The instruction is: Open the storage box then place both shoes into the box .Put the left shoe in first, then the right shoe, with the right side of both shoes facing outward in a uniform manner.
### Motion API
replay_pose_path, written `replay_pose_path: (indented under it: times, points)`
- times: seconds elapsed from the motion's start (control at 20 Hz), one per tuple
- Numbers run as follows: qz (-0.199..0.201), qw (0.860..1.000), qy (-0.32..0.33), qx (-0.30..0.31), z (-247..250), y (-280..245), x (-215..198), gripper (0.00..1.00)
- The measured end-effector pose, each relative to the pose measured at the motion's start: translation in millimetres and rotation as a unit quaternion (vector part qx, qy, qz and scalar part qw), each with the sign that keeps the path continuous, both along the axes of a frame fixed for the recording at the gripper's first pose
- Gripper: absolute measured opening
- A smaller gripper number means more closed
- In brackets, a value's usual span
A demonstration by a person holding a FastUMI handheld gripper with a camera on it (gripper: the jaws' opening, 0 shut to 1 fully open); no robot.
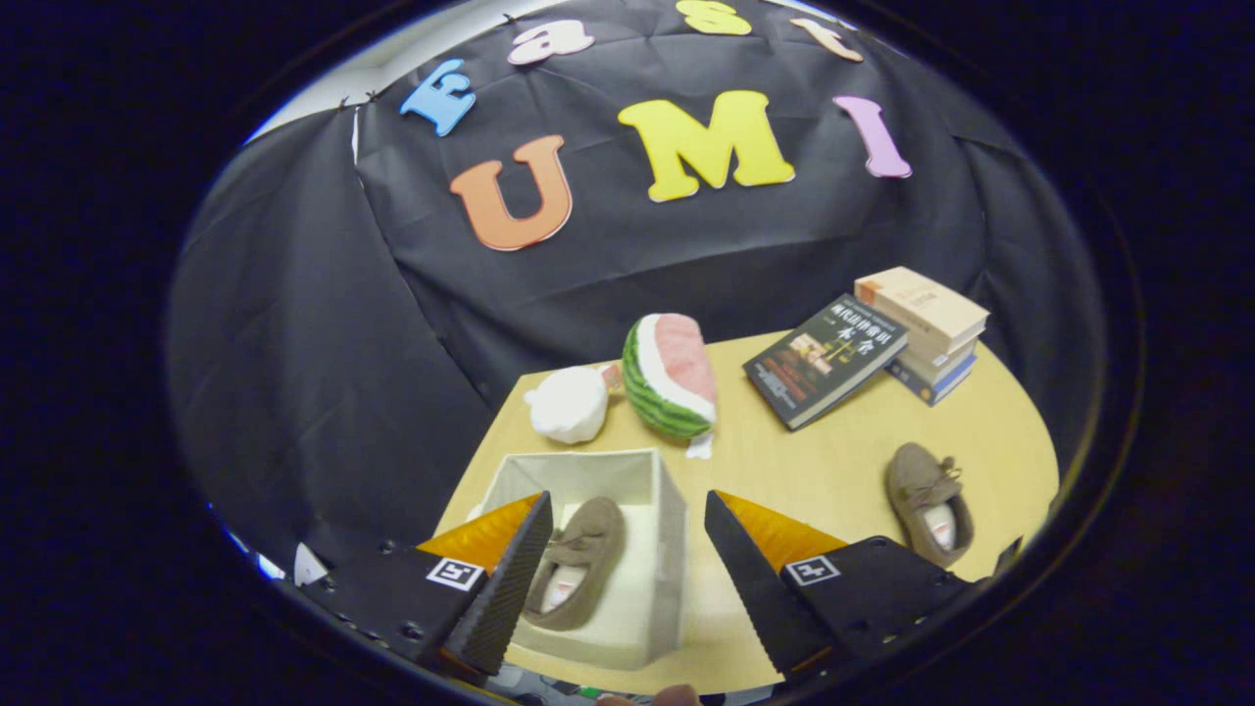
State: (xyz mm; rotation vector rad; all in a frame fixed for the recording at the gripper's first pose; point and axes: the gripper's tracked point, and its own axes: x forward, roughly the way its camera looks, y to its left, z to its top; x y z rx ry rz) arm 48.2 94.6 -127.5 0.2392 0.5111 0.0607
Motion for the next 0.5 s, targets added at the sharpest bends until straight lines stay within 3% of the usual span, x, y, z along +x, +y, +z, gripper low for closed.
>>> replay_pose_path:
  times: [0.3,0.5]
  points:
    - [-0.053,0.996,-0.005,-0.067,-11.0,-164.2,-31.0,0.95]
    - [-0.045,0.993,0.052,-0.096,-72.2,-242.3,-37.7,0.95]
